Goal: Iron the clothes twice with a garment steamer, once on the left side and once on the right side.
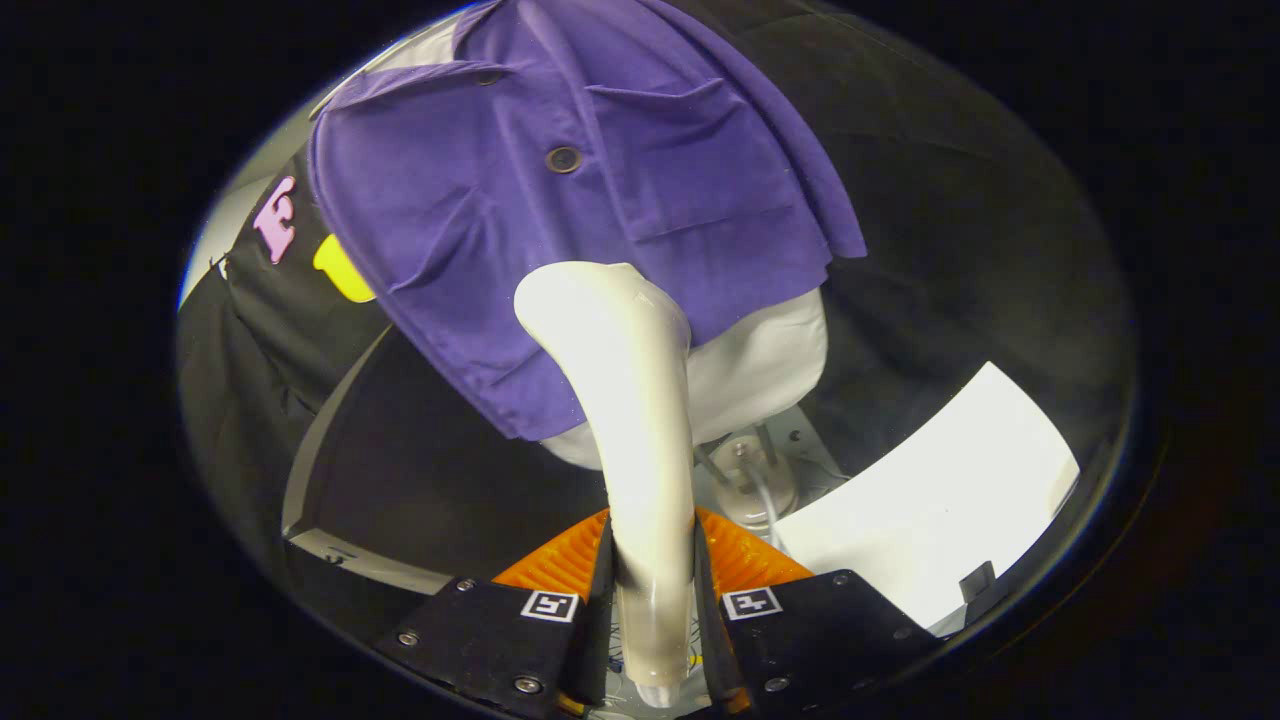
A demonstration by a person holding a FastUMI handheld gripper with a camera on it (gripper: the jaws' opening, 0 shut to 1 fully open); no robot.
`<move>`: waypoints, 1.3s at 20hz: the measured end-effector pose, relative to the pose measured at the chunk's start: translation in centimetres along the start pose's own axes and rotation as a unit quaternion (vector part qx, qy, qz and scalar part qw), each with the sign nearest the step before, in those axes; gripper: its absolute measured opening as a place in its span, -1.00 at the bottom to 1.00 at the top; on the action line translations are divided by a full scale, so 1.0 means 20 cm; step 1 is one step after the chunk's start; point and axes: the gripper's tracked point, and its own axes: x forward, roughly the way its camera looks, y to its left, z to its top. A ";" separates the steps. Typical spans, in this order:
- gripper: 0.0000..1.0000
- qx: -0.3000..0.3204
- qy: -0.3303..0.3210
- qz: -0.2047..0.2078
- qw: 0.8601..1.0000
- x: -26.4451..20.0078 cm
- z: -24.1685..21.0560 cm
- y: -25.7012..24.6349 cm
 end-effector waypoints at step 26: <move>-0.24 -0.139 -0.092 0.174 0.971 -1.08 -0.58 1.20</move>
